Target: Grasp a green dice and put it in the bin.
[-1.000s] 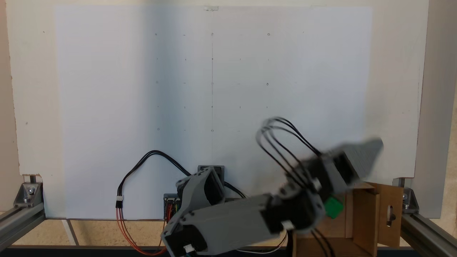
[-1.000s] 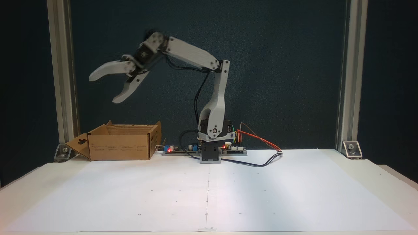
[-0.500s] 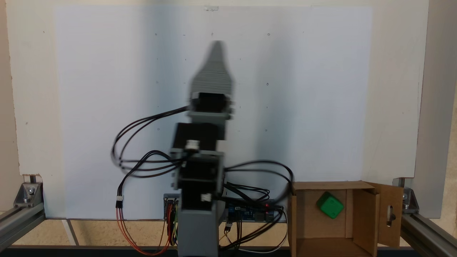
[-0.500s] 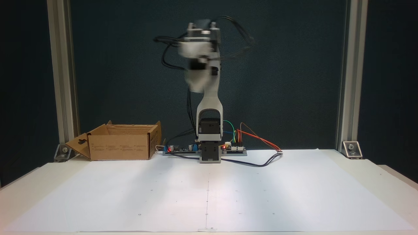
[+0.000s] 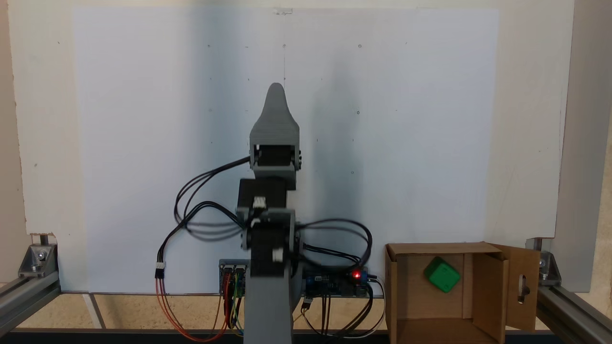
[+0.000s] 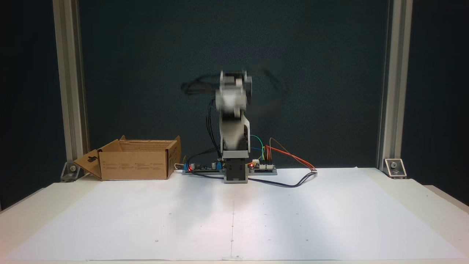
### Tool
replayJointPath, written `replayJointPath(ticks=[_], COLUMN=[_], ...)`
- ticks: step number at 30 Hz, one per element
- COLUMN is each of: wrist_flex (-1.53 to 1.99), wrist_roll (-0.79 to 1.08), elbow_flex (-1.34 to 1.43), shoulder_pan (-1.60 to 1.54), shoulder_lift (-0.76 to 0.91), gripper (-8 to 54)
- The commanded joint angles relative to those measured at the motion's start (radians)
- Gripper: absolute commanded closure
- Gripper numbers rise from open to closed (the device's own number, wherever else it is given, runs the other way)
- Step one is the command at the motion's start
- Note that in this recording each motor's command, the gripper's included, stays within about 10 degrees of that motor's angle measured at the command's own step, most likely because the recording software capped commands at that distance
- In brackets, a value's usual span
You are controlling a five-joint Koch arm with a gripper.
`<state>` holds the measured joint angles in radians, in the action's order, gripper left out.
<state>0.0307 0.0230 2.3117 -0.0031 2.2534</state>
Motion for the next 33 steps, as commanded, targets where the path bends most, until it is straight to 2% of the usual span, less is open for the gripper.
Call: replayJointPath(ticks=[1,8,33], wrist_flex=[-0.164,-0.468,-1.495], wrist_roll=[-0.037,-0.037,-0.034], elbow_flex=[0.051,0.379,0.644], shoulder_pan=[-0.002,-0.041,0.018], shoulder_lift=[0.086,0.089,0.118], gripper=[0.9,1.8,2.5])
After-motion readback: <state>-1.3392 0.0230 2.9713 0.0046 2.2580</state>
